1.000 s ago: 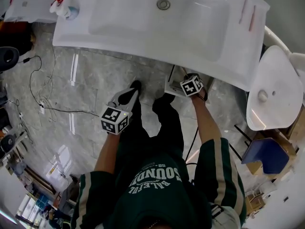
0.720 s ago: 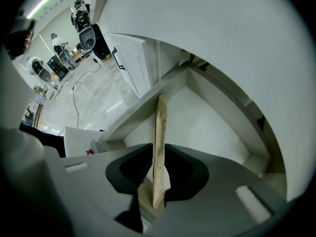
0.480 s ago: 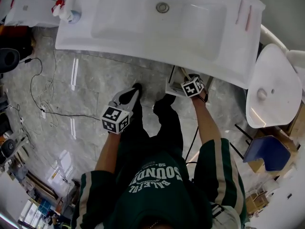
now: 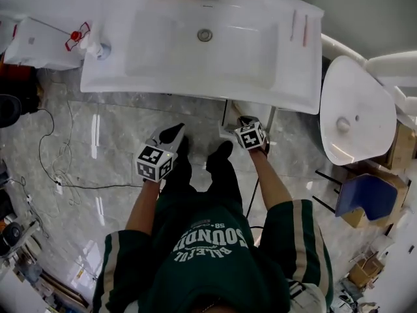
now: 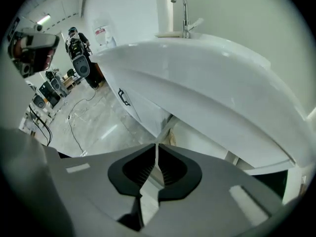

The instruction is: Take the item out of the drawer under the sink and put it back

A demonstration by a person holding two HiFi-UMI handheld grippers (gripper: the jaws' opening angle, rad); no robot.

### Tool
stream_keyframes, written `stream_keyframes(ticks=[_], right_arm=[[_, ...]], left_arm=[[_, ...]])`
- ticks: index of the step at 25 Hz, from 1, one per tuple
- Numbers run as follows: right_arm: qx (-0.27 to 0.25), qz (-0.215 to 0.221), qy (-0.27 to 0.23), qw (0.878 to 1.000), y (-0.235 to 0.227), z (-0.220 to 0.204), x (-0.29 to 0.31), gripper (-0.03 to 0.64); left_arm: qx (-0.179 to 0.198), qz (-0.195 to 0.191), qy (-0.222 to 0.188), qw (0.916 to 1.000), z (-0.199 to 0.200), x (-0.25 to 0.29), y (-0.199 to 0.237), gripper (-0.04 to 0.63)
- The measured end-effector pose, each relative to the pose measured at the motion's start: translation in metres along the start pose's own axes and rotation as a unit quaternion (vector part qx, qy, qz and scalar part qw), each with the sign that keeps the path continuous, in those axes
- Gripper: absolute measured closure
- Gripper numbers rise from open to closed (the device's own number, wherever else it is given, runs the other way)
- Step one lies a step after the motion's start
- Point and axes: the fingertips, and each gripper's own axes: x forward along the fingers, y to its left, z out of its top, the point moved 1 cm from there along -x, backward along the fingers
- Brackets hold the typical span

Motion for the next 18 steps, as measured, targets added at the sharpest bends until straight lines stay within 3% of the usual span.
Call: stream_keyframes(ticks=[11,18], right_arm=[[0.055,-0.018,-0.113,0.992,0.055,0.069,-0.086,0.615],[0.054,-0.043,-0.218,0.973,0.065,0.143,-0.154,0.615]], left_arm=[[0.045,-0.021,-0.044,0.9978,0.06,-0.042,0.023,0.545],[0.083,-0.039,-0.082,0.9924,0.111,-0.06,0.029,0.545]])
